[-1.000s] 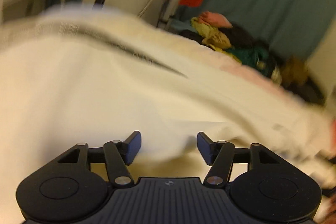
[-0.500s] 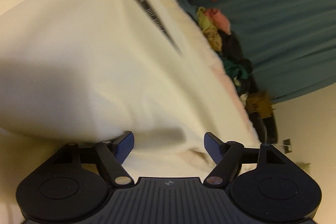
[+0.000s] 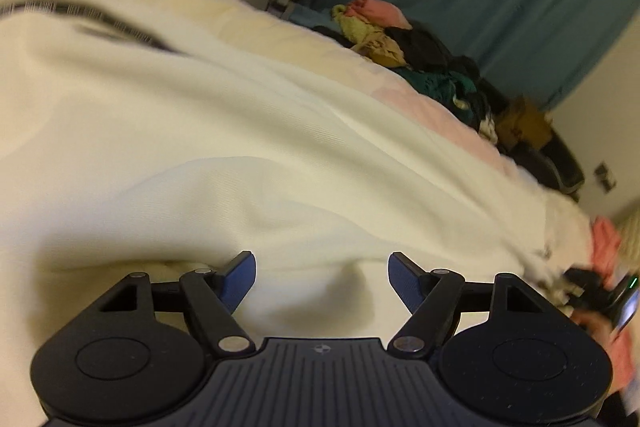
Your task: Fold clothes
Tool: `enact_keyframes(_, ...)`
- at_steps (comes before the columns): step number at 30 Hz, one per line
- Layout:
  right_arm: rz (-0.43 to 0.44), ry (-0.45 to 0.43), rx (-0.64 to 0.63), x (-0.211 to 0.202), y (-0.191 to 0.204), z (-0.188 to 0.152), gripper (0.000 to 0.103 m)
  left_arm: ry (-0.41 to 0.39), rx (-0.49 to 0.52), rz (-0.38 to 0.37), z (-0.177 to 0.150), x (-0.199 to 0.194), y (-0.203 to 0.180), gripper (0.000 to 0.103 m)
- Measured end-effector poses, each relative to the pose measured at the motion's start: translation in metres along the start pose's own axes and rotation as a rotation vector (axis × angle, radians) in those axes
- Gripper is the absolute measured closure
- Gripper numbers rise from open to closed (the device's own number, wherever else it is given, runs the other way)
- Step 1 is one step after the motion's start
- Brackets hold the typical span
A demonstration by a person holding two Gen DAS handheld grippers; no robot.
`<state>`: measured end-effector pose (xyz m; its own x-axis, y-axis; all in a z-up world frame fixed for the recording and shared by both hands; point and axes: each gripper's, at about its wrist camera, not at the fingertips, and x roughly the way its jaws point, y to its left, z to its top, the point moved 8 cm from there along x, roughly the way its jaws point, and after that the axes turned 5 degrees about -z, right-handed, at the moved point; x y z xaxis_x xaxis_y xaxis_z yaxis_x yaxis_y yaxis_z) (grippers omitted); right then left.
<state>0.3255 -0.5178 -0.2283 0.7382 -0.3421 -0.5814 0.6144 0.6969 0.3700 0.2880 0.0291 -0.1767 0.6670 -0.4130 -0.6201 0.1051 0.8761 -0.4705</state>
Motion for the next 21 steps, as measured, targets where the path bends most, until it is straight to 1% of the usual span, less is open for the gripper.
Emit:
enact_keyframes(2, 0.009, 0.0, -0.039, -0.019, 0.007, 0.0, 0.077, -0.02, 0.068, 0.03, -0.005, -0.011, -0.014, 0.026)
enact_keyframes(3, 0.022, 0.003, -0.057, -0.032, 0.012, -0.004, 0.057, -0.029, 0.102, 0.045, -0.008, -0.016, -0.02, 0.025)
enact_keyframes(4, 0.047, 0.002, -0.075, -0.048, 0.018, -0.009, 0.032, -0.049, 0.139, 0.056, -0.01, -0.024, -0.028, 0.023)
enact_keyframes(5, 0.071, -0.005, -0.089, -0.062, 0.025, -0.012, 0.023, -0.063, 0.164, 0.06, -0.011, -0.03, -0.037, 0.023)
enact_keyframes(6, 0.095, -0.013, -0.105, -0.077, 0.033, -0.015, 0.018, -0.077, 0.188, 0.063, -0.012, -0.035, -0.045, 0.022)
enact_keyframes(8, 0.15, 0.0, -0.146, -0.108, 0.051, -0.02, 0.019, -0.108, 0.214, 0.067, -0.016, -0.051, -0.055, 0.021)
enact_keyframes(10, 0.23, -0.001, -0.195, -0.147, 0.068, -0.03, 0.02, -0.136, 0.23, 0.07, -0.021, -0.077, -0.058, 0.021)
enact_keyframes(11, 0.261, -0.01, -0.218, -0.165, 0.073, -0.035, 0.02, -0.149, 0.24, 0.077, -0.026, -0.088, -0.061, 0.02)
enact_keyframes(14, 0.319, -0.017, -0.289, -0.214, 0.077, -0.052, 0.02, -0.177, 0.262, 0.095, -0.041, -0.117, -0.067, 0.019)
enact_keyframes(16, 0.333, -0.022, -0.32, -0.239, 0.076, -0.06, 0.02, -0.189, 0.267, 0.104, -0.052, -0.135, -0.068, 0.018)
enact_keyframes(18, 0.34, -0.042, -0.318, -0.259, 0.073, -0.064, 0.02, -0.198, 0.264, 0.111, -0.064, -0.152, -0.065, 0.016)
enact_keyframes(21, 0.348, -0.034, -0.284, -0.27, 0.068, -0.07, 0.02, -0.204, 0.239, 0.131, -0.077, -0.174, -0.053, 0.013)
